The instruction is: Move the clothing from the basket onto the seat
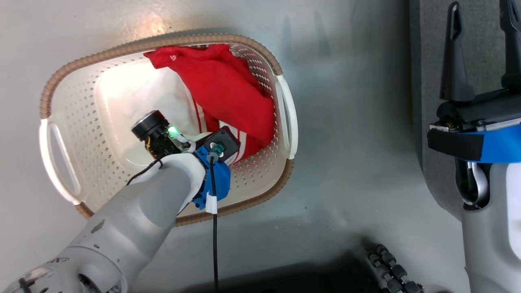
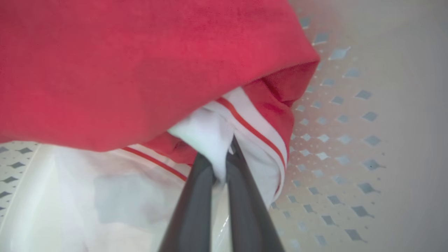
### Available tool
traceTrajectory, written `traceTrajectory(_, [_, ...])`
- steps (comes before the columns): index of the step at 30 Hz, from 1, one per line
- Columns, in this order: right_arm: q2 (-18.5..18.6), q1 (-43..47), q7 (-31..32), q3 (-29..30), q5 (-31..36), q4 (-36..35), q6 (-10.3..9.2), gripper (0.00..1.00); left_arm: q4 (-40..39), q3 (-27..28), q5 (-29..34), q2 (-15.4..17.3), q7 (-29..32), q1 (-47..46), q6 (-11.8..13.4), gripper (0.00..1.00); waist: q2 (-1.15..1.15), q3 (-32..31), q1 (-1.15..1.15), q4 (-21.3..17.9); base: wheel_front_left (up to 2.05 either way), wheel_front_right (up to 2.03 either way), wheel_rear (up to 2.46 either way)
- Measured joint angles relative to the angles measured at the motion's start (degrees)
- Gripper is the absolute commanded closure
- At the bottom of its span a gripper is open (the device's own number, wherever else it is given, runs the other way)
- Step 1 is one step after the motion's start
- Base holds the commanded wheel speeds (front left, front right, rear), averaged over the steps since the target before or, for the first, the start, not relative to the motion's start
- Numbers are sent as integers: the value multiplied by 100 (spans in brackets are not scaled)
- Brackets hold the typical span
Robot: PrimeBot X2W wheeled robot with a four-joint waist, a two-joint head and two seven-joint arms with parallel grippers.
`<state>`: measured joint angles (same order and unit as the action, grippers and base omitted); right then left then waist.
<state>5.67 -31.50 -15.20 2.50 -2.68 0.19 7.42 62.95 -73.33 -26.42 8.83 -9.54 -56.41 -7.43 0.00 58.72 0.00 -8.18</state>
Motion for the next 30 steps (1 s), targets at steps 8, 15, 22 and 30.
traceTrajectory(8, [120, 6, 2, 62, 1, 66, 5, 0, -325, -1, -180, -146, -404, -3, 0, 100, 0, -285, 0, 199, 0, 0, 0])
traceTrajectory(15, [187, 48, 2, 91, 3, 142, 7, 0, -743, 9, -388, -129, -536, -20, 0, 100, 0, -629, 0, 351, 0, 0, 0])
traceTrajectory(22, [240, 186, 3, 129, 11, 249, 7, 0, -1679, 642, -226, 100, -545, 53, 7, 100, 0, -1092, 0, 478, 0, 0, 0])
traceTrajectory(30, [282, 393, 5, 132, 4, 448, 7, 0, -2480, 1332, 243, 208, -544, 572, 66, 100, 0, -1739, 0, 611, 0, 0, 0])
